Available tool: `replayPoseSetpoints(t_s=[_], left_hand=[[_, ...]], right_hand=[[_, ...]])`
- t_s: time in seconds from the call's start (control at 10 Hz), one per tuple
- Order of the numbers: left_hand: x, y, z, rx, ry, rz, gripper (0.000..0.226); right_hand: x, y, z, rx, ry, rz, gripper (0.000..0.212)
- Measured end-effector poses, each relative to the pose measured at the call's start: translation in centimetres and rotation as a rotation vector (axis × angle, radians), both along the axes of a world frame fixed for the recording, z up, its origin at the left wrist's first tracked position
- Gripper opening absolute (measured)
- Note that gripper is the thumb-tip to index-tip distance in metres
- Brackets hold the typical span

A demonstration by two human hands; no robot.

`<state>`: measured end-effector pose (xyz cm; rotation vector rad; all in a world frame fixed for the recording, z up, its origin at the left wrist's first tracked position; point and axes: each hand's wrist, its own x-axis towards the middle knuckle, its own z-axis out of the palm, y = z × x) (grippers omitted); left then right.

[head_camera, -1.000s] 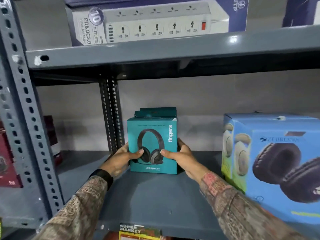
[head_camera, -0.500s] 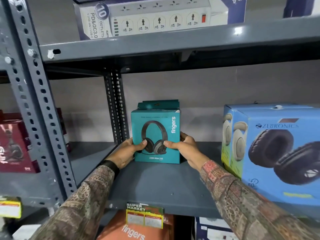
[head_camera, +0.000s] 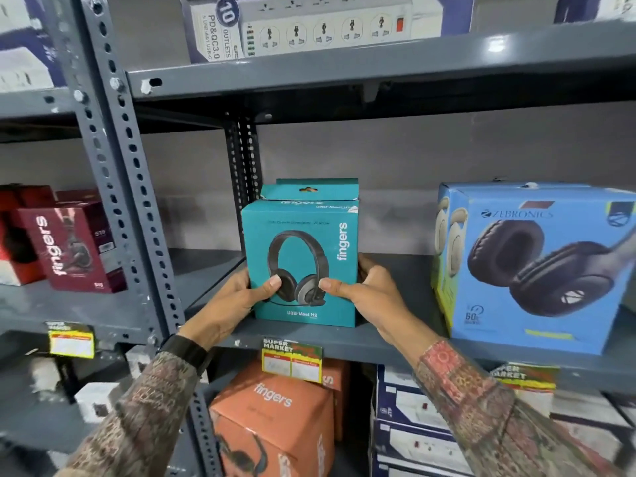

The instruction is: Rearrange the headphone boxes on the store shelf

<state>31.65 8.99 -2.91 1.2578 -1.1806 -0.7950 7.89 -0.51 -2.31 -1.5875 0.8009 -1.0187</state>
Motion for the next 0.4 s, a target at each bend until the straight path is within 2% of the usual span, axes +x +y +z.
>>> replayPoseSetpoints(t_s=[0.1, 0.3, 0.4], left_hand=[[-0.4, 0.0, 0.2, 0.037, -0.005, 0.032, 0.032], [-1.5, 0.8, 0.2, 0.025, 0.001, 0.09, 0.021], [-3.7, 2.4, 0.6, -0.058, 0.031, 0.137, 0.021]], right_hand=[[0.1, 0.4, 0.0, -0.017, -0.008, -0.011, 0.058], [0.1, 1.6, 0.0, -0.006, -0.019, -0.016, 0.063], [-0.7, 3.6, -0.1, -0.068, 0.019, -0.019, 0.082]])
